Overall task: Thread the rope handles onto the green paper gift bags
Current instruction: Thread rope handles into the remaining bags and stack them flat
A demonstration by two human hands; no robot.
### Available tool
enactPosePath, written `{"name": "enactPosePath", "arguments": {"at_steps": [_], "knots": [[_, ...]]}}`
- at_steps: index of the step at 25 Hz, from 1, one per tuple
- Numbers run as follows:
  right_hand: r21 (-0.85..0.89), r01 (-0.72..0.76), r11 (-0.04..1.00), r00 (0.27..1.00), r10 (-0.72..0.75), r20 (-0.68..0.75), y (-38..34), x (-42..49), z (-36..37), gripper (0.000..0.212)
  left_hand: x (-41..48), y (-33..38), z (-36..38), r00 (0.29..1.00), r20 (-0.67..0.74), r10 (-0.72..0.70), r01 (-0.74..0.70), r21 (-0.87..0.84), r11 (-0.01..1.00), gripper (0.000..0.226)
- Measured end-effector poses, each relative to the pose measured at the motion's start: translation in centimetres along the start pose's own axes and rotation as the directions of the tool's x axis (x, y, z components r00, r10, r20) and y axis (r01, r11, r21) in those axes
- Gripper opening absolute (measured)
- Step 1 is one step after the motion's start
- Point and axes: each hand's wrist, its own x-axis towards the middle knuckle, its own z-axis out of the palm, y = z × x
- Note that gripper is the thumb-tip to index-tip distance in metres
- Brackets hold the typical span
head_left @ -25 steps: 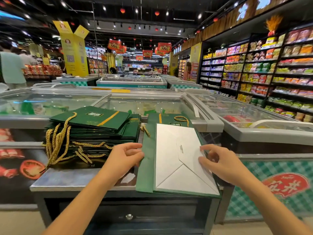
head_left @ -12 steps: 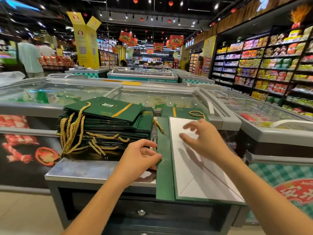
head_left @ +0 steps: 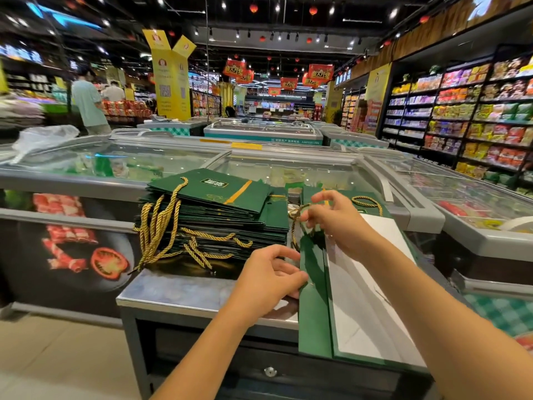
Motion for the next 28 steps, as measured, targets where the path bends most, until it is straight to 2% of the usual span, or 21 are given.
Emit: {"name": "enactPosePath", "arguments": {"at_steps": [2,4,10,13,15,18,22,26,28], "knots": [[0.138,0.027,0.990,1.000,-0.029,0.009,-1.4,-0.5,-1.2,0.032,0.0,0.0,-0.1,1.000,0.000,-0.017,0.017,-0.013,1.000,0.028],[0.138,0.080,0.987,0.997,-0.082,0.011,-3.1,-1.0,-2.4,0.030,0.0,0.0,0.0,0.999,0.008,-0.039,0.039,-0.034,0.999,0.029],[-0.005,0.176,0.984,0.984,-0.176,-0.013,-4.8,-2.7,-6.2,0.019,-0.2,0.2,0.0,0.999,0.024,-0.033,0.034,-0.046,0.998,0.028],[-0.238,0.164,0.957,0.986,-0.158,0.043,-2.7,-4.3,-7.2,0.010,-0.2,0.2,0.1,0.999,0.013,-0.044,0.045,-0.057,0.997,0.027],[-0.399,0.154,0.904,0.988,-0.137,0.071,-0.4,-5.3,-7.5,0.008,-0.1,0.2,0.1,0.999,0.011,-0.046,0.046,-0.057,0.997,0.027],[-0.564,0.164,0.809,0.984,-0.171,0.042,2.4,-6.5,-7.5,0.007,-0.1,0.1,0.2,0.999,0.007,-0.033,0.033,-0.045,0.998,0.026],[-0.685,0.206,0.699,0.967,-0.250,0.036,3.4,-6.9,-7.1,0.021,-0.2,0.1,0.2,1.000,0.007,-0.019,0.020,-0.037,0.999,0.026],[-0.770,0.366,0.523,0.914,-0.358,0.191,3.4,-6.5,-5.9,0.039,-0.4,0.3,0.2,0.999,0.017,-0.035,0.036,-0.048,0.998,0.024],[-0.768,0.417,0.485,0.893,-0.375,0.248,3.8,-6.3,-5.0,0.035,-0.5,0.4,0.2,0.999,0.021,-0.028,0.028,-0.043,0.999,0.023]]}}
